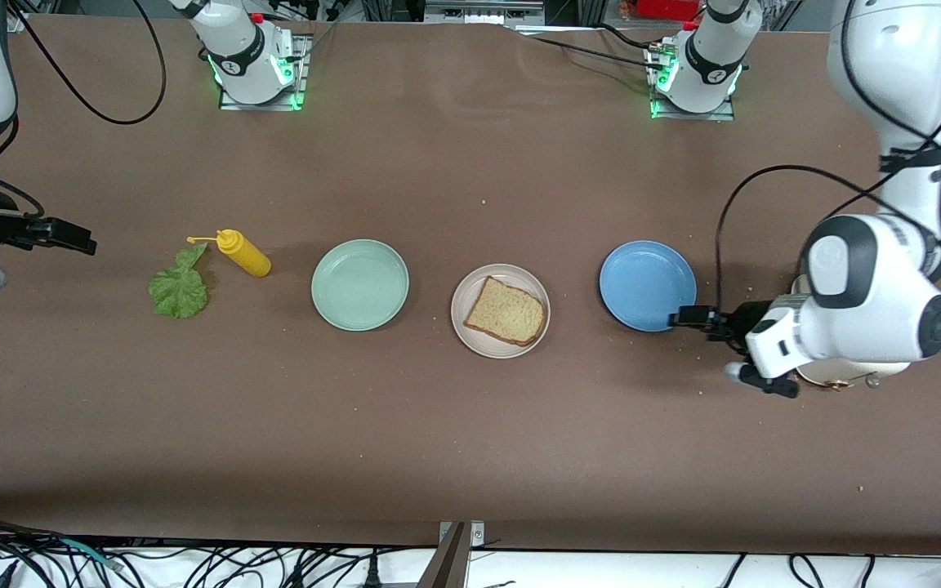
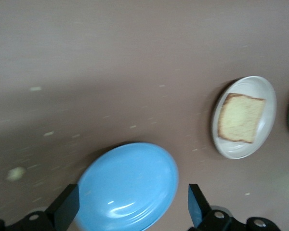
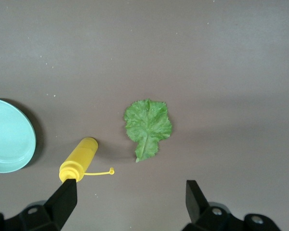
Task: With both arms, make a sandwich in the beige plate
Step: 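Raise the left gripper back toward the toaster, then reach the right gripper to the yellow mustard bottle and grasp it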
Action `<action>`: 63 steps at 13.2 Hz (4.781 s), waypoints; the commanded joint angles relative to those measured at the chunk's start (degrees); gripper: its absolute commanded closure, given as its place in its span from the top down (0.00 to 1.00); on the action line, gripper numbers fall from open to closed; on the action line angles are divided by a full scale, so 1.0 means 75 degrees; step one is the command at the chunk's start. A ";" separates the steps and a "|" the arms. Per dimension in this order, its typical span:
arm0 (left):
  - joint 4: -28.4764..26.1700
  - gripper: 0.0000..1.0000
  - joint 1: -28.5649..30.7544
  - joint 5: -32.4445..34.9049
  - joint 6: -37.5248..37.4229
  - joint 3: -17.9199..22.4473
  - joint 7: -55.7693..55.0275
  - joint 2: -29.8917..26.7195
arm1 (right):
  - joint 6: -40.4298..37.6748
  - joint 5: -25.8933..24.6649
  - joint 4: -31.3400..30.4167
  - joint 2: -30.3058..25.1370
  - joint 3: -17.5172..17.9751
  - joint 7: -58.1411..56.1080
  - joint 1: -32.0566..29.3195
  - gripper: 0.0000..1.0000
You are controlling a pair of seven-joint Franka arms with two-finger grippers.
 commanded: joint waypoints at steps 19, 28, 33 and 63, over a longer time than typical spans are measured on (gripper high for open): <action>0.1998 0.99 0.0087 0.3384 -0.3802 0.0000 -0.1397 -0.0944 | 0.0230 0.0296 -0.0684 -0.0084 -0.0005 -0.0605 -0.0023 1.00; 0.2139 0.99 0.0181 0.3419 -0.4249 0.0047 -0.1315 -0.1412 | 0.1213 0.2156 -0.1830 -0.0201 -0.0331 -0.5049 -0.0069 1.00; 0.2139 0.99 0.0193 0.3419 -0.4249 0.0047 -0.1314 -0.1436 | 0.1509 0.3680 -0.2757 -0.0178 -0.1140 -0.9155 -0.0069 1.00; 0.2128 0.99 0.0205 0.3419 -0.4202 0.0047 -0.1303 -0.1436 | 0.0348 0.8006 -0.3721 0.2435 -0.1810 -1.7984 -0.0586 0.99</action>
